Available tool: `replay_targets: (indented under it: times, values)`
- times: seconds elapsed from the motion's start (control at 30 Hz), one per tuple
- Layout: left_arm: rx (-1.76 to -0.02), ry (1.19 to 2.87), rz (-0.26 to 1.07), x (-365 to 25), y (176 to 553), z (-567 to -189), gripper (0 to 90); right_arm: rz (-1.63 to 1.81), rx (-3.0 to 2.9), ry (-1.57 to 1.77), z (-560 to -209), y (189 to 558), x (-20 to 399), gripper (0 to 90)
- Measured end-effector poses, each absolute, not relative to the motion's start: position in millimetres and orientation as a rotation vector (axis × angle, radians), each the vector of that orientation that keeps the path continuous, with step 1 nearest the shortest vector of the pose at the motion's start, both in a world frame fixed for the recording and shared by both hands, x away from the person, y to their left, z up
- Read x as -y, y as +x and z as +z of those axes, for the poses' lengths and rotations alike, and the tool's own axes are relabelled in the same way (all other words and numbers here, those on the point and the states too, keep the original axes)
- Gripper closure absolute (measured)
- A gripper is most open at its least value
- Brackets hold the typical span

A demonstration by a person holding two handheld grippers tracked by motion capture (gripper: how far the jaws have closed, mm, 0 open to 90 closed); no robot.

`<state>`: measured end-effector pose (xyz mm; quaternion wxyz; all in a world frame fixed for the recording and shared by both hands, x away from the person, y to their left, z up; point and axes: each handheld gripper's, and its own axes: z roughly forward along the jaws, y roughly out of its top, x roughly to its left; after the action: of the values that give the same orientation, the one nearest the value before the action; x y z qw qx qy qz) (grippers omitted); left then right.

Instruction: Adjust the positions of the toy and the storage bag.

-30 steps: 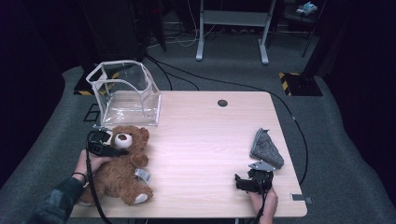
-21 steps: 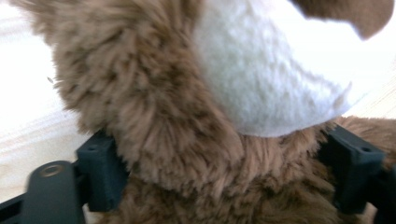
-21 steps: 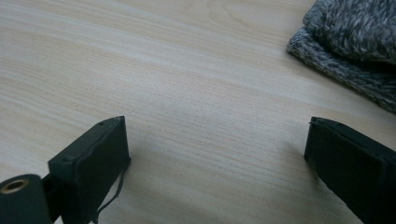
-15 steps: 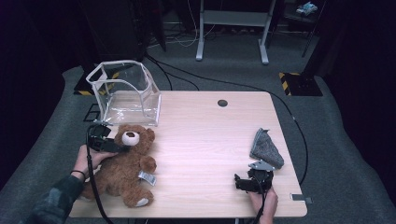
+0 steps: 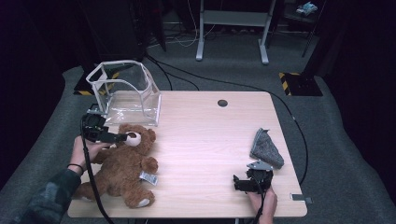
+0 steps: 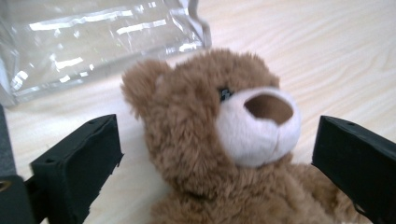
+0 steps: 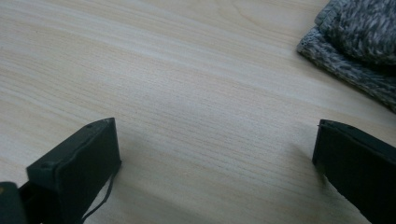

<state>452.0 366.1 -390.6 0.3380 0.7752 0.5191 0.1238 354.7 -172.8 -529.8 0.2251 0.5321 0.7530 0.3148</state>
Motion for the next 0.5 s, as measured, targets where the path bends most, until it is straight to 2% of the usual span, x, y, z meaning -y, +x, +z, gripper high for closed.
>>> replay_targets:
  times: [0.27,0.5]
  values:
    - [-1.335,1.948,0.429,-358.1,458.4,-365.3,0.0,0.948,-2.087,1.420,-524.1,352.3,170.3,0.0]
    - [-1.279,1.980,0.560,-345.1,474.5,-339.4,0.0,0.968,-2.195,1.346,-527.2,363.8,151.9,0.0]
